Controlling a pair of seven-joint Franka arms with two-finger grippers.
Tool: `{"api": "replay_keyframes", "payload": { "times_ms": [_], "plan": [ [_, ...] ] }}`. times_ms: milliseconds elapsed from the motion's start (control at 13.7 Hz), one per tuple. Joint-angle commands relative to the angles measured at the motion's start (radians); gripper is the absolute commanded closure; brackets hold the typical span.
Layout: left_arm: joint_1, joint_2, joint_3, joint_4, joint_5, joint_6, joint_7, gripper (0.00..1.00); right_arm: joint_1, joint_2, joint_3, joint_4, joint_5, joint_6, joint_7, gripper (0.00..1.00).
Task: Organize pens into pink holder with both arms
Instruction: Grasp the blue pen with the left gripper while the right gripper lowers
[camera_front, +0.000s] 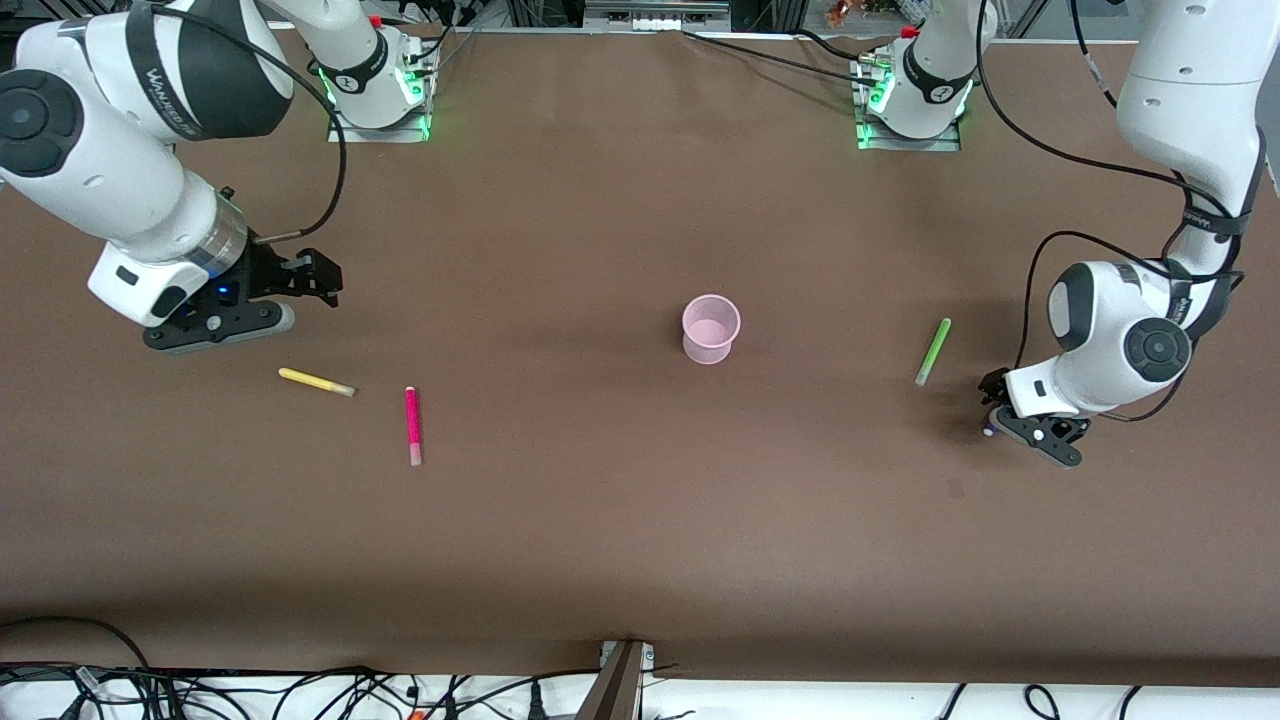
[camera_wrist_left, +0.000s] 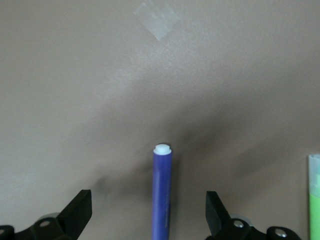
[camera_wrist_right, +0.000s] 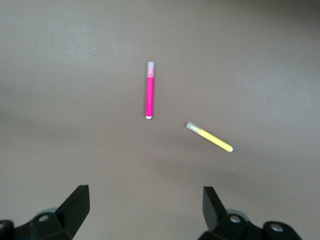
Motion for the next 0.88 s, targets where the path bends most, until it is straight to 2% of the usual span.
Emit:
{"api": "replay_keyframes", "payload": {
  "times_ms": [0,73,146,292,365,657,803],
  "plan": [
    [0.007,0.026,-0.008,0.000,0.016,0.030,0.020,0.00,0.015,0.047,-0.002,0.019,-0.004,0.012,-0.004,0.00],
    [0.007,0.026,-0.008,0.000,0.016,0.029,0.022,0.15,0.017,0.047,-0.002,0.013,-0.004,0.013,-0.002,0.00],
    [0.008,0.024,-0.010,0.000,0.016,0.029,0.022,0.57,0.017,0.047,-0.002,0.008,-0.004,0.028,0.002,0.00],
    [0.010,0.023,-0.010,0.000,0.016,0.027,0.023,0.66,0.017,0.056,-0.002,-0.012,-0.004,0.086,0.005,0.00],
    [0.008,0.021,-0.011,0.000,0.016,0.026,0.028,0.81,0.012,0.072,-0.003,-0.026,0.002,0.117,0.007,0.00],
    [0.007,0.014,-0.014,0.000,0.016,0.016,0.031,1.00,0.007,0.208,-0.005,-0.053,0.009,0.296,0.059,0.01],
    [0.007,-0.002,-0.036,0.012,0.016,-0.009,0.028,1.00,0.018,0.282,-0.003,-0.052,0.009,0.379,0.064,0.01]
  ]
}}
